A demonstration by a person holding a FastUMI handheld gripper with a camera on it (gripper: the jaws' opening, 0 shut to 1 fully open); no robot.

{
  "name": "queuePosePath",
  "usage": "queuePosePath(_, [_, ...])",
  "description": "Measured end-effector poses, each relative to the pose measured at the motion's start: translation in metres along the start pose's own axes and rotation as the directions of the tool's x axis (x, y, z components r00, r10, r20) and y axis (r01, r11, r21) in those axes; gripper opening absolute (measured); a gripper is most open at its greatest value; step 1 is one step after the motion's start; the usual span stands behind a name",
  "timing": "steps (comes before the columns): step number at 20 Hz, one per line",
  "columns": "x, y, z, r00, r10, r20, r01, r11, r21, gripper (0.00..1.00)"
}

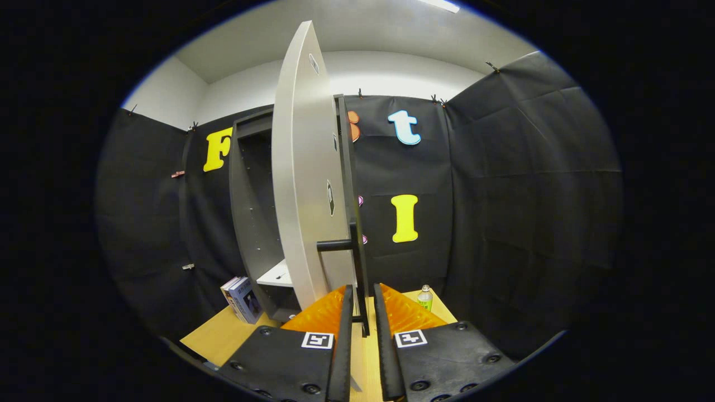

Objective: Open the shoe cabinet door, grab the shoes and put them into the shoe cabinet, then close the shoe cabinet door.

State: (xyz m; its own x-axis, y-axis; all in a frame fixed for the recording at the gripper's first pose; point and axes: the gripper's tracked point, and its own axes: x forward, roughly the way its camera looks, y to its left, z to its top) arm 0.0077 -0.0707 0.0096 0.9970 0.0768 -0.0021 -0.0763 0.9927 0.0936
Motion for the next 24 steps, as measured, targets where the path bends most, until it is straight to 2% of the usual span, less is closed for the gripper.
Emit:
queuePosePath(2, [-0.015, 0.001, 0.0, 1.0, -0.022, -0.003, 0.022, 1.0, -0.003, 0.32])
queuePosePath(5, [-0.032, 0.006, -0.011, 0.999, -0.027, -0.043, 0.028, 0.999, 0.03, 0.73])
queuePosePath(8, [-0.049, 0.016, -0.031, 0.994, -0.036, -0.099, 0.039, 0.999, 0.029, 0.81])
queuePosePath(10, [-0.058, 0.028, -0.047, 0.989, -0.031, -0.147, 0.032, 0.999, 0.006, 0.94])
queuePosePath(14, [-0.067, 0.078, -0.079, 0.971, 0.064, -0.23, -0.059, 0.998, 0.028, 0.97])
queuePosePath(18, [-0.051, 0.137, -0.124, 0.929, 0.173, -0.328, -0.156, 0.985, 0.079, 0.98])
queuePosePath(24, [-0.009, 0.181, -0.22, 0.854, 0.228, -0.468, -0.203, 0.974, 0.104, 0.99])
